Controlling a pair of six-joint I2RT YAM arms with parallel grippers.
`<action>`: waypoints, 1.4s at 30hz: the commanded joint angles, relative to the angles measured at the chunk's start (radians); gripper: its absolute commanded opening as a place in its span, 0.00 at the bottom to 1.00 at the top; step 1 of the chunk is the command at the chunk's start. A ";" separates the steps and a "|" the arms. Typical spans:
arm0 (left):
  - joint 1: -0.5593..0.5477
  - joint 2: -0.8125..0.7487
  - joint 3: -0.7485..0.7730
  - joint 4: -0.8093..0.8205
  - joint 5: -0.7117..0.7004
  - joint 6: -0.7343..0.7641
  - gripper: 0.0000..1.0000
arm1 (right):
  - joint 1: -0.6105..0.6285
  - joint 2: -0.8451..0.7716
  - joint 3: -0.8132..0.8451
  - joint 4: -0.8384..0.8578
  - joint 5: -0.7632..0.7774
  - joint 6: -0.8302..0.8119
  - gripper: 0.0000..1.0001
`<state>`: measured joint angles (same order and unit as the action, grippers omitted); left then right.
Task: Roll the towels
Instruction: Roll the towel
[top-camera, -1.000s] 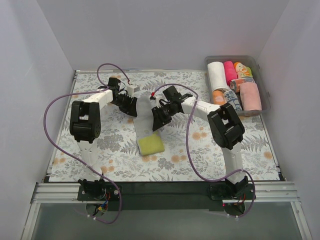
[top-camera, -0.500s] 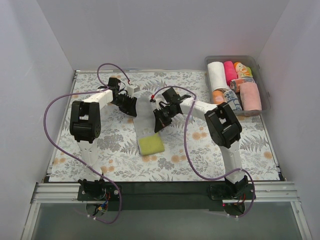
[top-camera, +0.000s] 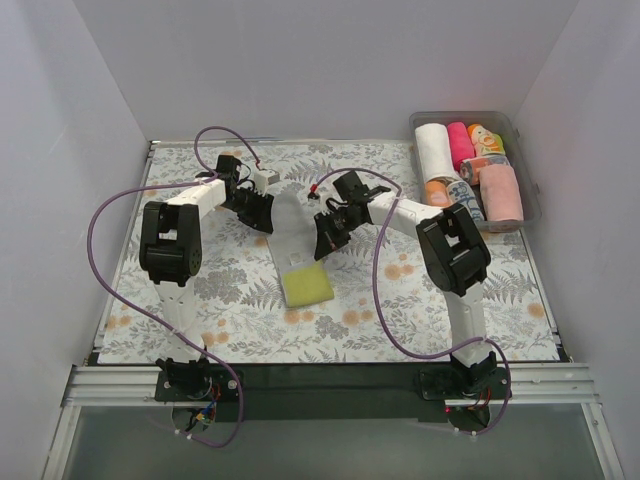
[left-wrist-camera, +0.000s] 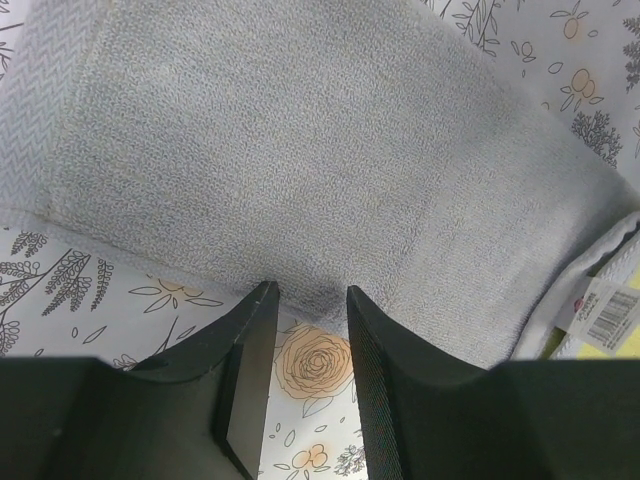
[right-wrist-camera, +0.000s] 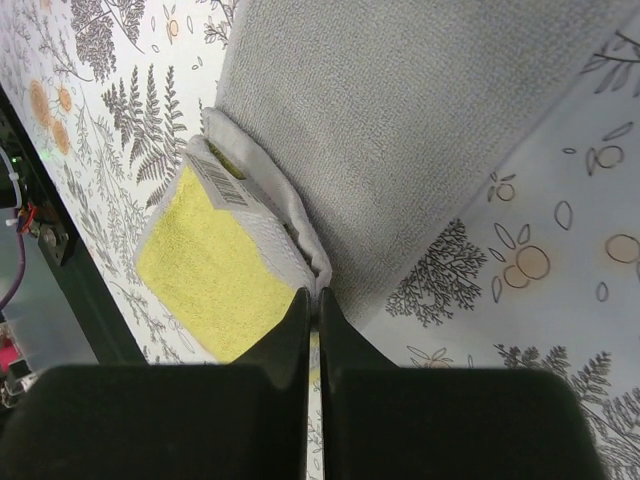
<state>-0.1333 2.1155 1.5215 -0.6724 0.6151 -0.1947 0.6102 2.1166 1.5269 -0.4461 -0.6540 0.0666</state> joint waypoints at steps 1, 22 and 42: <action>-0.003 0.000 0.005 -0.024 -0.034 0.017 0.32 | -0.007 -0.047 -0.014 0.000 -0.024 -0.005 0.01; -0.005 -0.550 -0.236 0.030 0.081 0.277 0.97 | -0.023 -0.150 0.021 -0.037 -0.025 -0.062 0.51; -0.724 -0.772 -0.776 0.309 -0.396 0.413 0.41 | 0.057 0.058 -0.074 0.096 -0.292 0.084 0.21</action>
<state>-0.8375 1.2842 0.7467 -0.4583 0.3157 0.2417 0.6785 2.1540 1.4731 -0.3843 -0.9237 0.1291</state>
